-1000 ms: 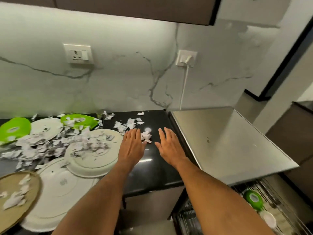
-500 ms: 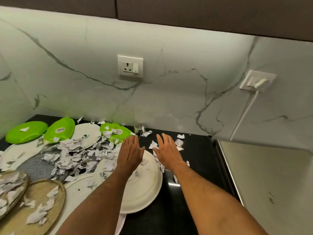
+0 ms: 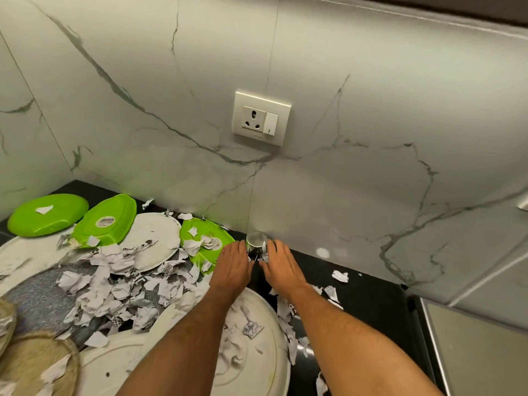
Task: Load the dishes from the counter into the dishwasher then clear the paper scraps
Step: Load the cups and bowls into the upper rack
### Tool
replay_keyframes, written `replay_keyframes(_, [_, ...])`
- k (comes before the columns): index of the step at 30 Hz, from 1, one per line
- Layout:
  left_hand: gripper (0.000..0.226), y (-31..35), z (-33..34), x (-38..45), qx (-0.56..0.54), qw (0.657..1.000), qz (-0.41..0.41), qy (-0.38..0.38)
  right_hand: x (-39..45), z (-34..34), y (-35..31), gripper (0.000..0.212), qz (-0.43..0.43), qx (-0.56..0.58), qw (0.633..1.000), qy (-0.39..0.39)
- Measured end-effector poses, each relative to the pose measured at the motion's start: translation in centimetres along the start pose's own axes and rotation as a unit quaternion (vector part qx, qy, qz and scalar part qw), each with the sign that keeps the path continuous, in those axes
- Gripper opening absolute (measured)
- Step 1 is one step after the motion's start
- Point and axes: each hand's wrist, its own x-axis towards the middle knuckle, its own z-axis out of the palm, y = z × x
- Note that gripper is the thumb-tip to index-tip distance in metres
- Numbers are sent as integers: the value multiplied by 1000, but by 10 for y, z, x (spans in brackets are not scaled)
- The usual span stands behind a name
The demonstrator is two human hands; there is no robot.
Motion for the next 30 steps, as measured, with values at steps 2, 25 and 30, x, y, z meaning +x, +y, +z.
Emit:
replay_keyframes(2, [47, -2, 8, 14, -20, 1000, 3, -6, 16, 8, 4, 62, 1, 9, 1000, -9])
replay_keyframes(25, [50, 11, -39, 40, -207, 972, 83, 76, 22, -21, -2, 58, 5, 110, 988, 104])
replay_keyframes(30, [54, 27, -67, 18, -249, 959, 97, 100, -14, -49, -17, 61, 19, 144, 976, 164])
